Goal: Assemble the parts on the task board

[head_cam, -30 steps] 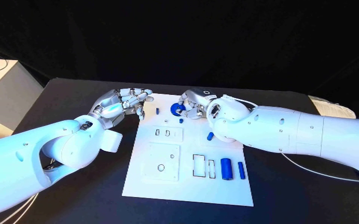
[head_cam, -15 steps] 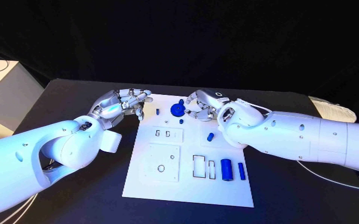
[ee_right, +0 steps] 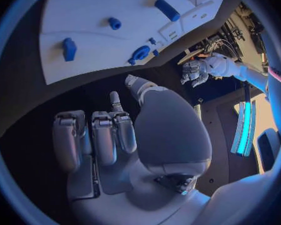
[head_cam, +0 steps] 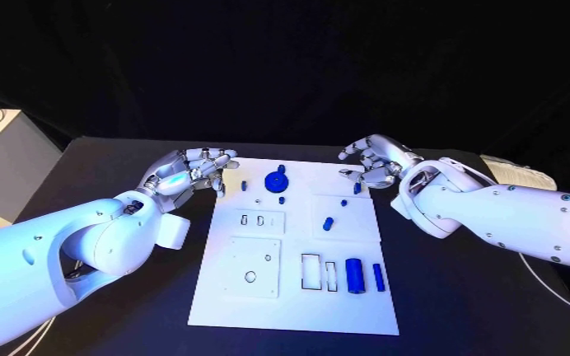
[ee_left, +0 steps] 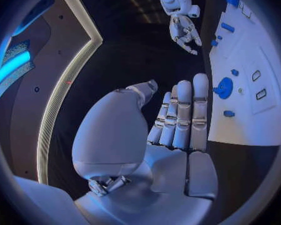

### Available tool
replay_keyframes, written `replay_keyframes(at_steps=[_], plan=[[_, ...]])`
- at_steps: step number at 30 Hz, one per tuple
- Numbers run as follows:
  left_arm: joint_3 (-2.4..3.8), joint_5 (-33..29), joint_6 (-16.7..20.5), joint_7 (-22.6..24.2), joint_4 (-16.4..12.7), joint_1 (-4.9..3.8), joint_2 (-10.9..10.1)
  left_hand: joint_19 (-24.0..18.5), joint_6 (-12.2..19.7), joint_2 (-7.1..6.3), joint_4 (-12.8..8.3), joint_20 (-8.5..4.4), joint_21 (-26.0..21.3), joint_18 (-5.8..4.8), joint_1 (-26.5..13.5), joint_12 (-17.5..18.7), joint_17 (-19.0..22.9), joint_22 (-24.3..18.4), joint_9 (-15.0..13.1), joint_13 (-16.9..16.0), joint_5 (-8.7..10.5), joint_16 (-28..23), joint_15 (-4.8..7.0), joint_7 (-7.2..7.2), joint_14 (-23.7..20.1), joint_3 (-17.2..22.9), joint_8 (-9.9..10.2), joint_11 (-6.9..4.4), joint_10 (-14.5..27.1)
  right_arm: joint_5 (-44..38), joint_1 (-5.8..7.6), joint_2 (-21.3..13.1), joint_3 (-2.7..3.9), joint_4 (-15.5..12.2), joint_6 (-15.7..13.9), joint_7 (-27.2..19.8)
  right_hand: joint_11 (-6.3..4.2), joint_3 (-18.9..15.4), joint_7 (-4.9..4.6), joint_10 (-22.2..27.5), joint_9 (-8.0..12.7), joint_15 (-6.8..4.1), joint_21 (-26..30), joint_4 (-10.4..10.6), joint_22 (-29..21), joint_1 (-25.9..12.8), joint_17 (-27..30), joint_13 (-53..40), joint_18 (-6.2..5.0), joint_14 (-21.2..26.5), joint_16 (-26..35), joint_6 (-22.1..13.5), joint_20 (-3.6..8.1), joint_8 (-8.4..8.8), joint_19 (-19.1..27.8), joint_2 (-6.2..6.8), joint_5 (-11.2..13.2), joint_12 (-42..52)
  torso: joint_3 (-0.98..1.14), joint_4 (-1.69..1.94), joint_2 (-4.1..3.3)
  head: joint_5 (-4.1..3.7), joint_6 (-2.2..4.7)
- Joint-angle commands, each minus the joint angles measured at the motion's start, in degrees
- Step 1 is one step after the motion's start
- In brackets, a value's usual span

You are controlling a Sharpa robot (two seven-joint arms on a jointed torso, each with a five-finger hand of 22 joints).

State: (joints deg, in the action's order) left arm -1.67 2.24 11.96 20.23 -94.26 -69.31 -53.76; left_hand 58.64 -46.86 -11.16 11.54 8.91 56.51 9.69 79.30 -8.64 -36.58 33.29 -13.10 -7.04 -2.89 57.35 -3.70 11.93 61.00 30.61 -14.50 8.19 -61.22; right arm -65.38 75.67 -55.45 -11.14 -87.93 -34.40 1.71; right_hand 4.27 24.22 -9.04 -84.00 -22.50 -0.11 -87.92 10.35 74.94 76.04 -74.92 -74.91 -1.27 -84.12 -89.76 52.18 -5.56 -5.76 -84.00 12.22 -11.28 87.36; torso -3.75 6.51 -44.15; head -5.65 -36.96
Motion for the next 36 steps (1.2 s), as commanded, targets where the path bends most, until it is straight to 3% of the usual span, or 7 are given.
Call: replay_keyframes(at_steps=[1,4,7,9,13,26,36], plan=[[0.03,0.04,-1.43,0.20,0.03,-0.07,0.22,-0.37,0.24,0.44,-0.13,0.03,0.35,0.90,0.11,-0.53,0.09,0.06,-0.12,-0.05,-0.21,-0.45,0.02,0.33,-0.28,0.38,-0.16,-0.10,-0.18,7.01,0.06,-1.77,0.01,1.00,3.91,-5.91,0.27,0.01,-0.25,-2.77,0.12,0.28,0.14,-0.59,12.83,1.08,-14.68,-12.22,0.60,-5.77,-0.02,-0.13,-0.49,-0.08,-4.74,0.11,0.39,-0.26,0.31,-0.35,-0.18,-0.17,0.47],[0.02,0.16,-1.56,0.12,0.22,-0.06,0.36,-0.48,0.20,0.40,-0.20,0.02,0.44,0.92,0.06,-0.86,0.12,0.08,-0.17,-0.16,-0.20,-0.47,0.06,0.29,-0.29,0.44,-0.24,-0.16,-0.50,6.64,-0.14,-3.30,-0.06,2.59,4.68,-6.48,0.27,0.03,-0.26,-2.68,0.15,0.28,0.10,-1.05,12.88,1.62,-14.70,-12.14,0.62,-5.77,-0.04,-0.19,-0.49,-0.05,-4.77,0.42,0.51,-0.34,0.50,-0.52,-0.26,-0.22,0.44],[0.01,0.24,-1.69,0.06,0.38,-0.05,0.53,-0.64,0.18,0.37,-0.37,-0.03,0.63,0.94,0.01,-1.56,0.16,0.14,-0.25,-0.42,-0.21,-0.43,0.17,0.19,-0.24,0.54,-0.35,-0.33,-1.14,5.88,-0.74,-4.00,-0.16,4.24,5.20,-6.95,0.27,-0.03,-0.25,-2.57,0.19,0.28,0.12,-1.43,12.86,2.06,-14.66,-12.04,0.61,-5.76,-0.01,-0.28,-0.49,-0.01,-4.76,0.75,0.68,-0.44,0.46,-0.41,-0.23,-0.70,0.13],[0.01,0.36,-1.87,0.01,0.49,-0.04,0.66,-0.68,0.20,0.37,-0.43,-0.06,0.70,0.94,0.01,-1.81,0.16,0.16,-0.27,-0.52,-0.21,-0.41,0.21,0.16,-0.21,0.57,-0.37,-0.38,-1.31,5.24,-1.20,-4.11,-0.19,5.04,5.42,-7.17,0.28,-0.09,-0.27,-2.45,0.22,0.29,0.26,-1.53,12.74,2.16,-14.65,-11.94,0.57,-5.76,-0.01,-0.39,-0.50,0.05,-4.68,0.90,0.75,-0.55,0.58,-0.45,-0.29,-0.92,-0.07],[0.01,0.60,-2.19,-0.13,0.69,-0.02,0.89,-0.75,0.12,0.36,-0.61,-0.14,0.87,0.95,0.01,-2.38,0.17,0.21,-0.36,-0.77,-0.20,-0.35,0.31,0.05,-0.15,0.63,-0.50,-0.51,-1.60,4.38,-2.12,-4.00,-0.23,5.86,5.79,-7.25,0.30,-0.29,-0.28,-2.35,0.35,0.33,0.36,-1.60,12.64,2.22,-14.62,-11.86,0.54,-5.75,0.01,-0.90,-0.52,0.32,-4.63,1.12,0.90,-0.65,0.46,-0.13,-0.17,-1.27,-0.37],[0.00,0.84,-2.62,-0.36,0.99,0.01,1.03,-0.85,0.27,0.31,-1.12,-0.32,1.31,0.94,-0.03,-4.03,0.12,0.34,-0.52,-1.60,-0.21,-0.12,0.47,0.01,0.04,0.56,-0.76,-0.66,-1.79,3.79,-4.49,-0.78,-0.24,8.79,6.96,-5.56,0.32,-0.50,-0.32,-2.31,0.44,0.36,0.48,-1.54,12.53,2.14,-14.62,-11.83,0.51,-5.75,0.01,-1.25,-0.54,0.52,-4.56,1.21,0.94,-0.69,0.37,-0.15,-0.17,-1.08,-1.08],[-0.01,0.86,-2.68,-0.51,1.05,0.02,0.97,-0.92,0.39,0.39,-1.29,-0.32,1.55,0.91,-0.15,-4.50,0.08,0.40,-0.62,-1.90,-0.21,0.00,0.40,0.07,0.07,0.56,-0.97,-0.55,-0.78,3.84,-5.17,0.33,-0.24,9.37,7.75,-5.15,0.35,-0.42,-0.35,-2.42,0.44,0.39,0.59,-1.49,12.43,2.23,-14.54,-11.92,0.48,-5.72,0.05,-1.22,-0.56,0.50,-4.50,0.92,0.55,-0.59,0.28,-0.18,-0.10,-0.87,-1.44]])
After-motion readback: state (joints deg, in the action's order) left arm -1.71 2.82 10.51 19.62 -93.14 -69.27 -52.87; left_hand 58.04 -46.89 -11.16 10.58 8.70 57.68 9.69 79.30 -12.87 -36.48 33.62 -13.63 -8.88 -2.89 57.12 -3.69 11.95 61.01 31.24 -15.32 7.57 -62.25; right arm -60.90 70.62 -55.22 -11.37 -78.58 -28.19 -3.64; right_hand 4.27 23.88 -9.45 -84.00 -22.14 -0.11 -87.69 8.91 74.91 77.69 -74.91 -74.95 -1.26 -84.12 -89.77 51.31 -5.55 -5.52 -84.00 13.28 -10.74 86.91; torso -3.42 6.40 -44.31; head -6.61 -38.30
